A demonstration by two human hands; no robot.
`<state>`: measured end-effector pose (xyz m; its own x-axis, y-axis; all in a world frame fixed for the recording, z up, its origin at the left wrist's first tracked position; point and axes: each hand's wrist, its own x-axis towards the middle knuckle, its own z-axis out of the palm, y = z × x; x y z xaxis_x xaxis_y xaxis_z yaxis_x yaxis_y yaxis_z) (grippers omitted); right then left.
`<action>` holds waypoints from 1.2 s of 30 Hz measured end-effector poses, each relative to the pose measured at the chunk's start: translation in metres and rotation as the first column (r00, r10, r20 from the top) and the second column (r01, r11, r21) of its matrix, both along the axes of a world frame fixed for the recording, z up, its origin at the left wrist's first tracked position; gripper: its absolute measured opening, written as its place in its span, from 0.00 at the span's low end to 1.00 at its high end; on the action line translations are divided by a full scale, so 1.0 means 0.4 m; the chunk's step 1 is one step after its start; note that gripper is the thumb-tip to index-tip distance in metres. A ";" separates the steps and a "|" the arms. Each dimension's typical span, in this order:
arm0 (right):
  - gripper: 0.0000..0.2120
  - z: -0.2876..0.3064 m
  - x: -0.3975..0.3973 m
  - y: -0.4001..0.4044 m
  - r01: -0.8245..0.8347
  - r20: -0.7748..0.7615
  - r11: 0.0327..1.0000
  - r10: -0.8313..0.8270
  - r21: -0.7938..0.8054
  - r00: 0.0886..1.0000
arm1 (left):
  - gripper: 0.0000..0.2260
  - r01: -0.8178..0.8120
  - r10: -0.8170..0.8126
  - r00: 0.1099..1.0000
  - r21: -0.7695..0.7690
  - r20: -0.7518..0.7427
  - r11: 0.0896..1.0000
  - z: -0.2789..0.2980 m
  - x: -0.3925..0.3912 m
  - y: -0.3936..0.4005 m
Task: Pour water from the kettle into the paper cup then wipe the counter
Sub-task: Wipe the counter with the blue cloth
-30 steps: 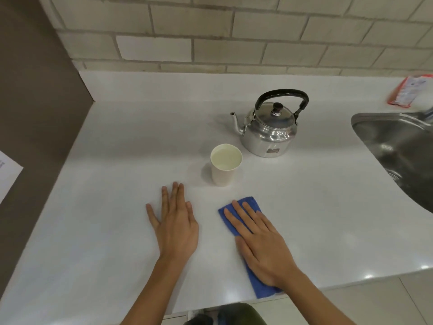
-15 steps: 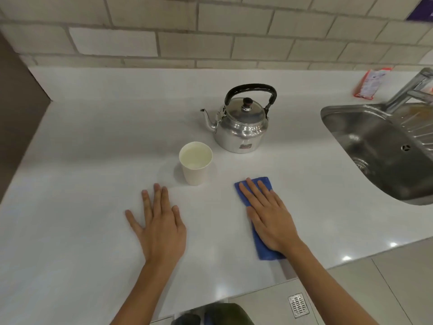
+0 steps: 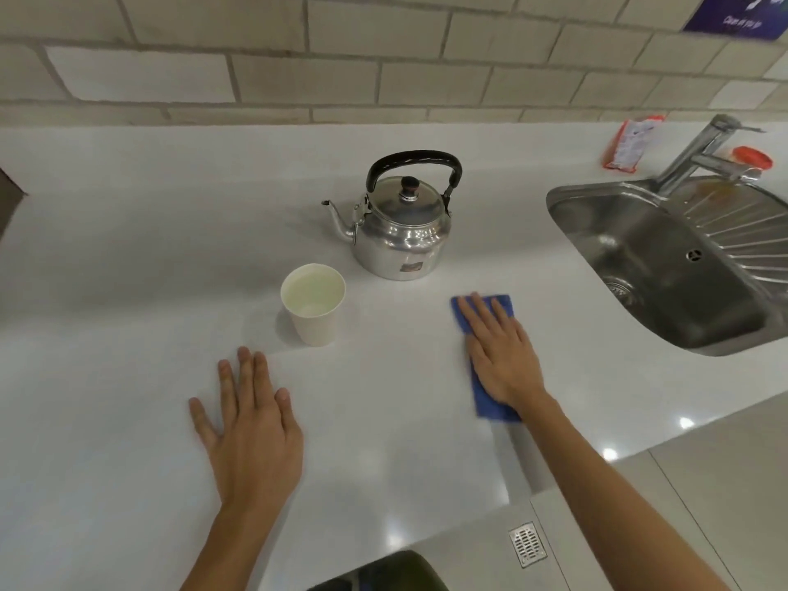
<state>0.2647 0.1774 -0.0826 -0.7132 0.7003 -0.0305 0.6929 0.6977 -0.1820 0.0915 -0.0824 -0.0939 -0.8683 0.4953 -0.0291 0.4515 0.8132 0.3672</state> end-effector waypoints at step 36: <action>0.25 -0.031 0.080 0.085 0.152 -0.137 0.985 -0.162 -0.080 0.977 | 0.27 0.528 -0.530 0.847 -0.060 -0.028 0.847 -0.010 0.274 0.363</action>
<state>0.2969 0.2112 -0.0951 -0.5949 0.8037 0.0116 0.7564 0.5647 -0.3302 0.2012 0.0627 -0.0978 -0.4756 0.8790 -0.0348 0.8324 0.4625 0.3051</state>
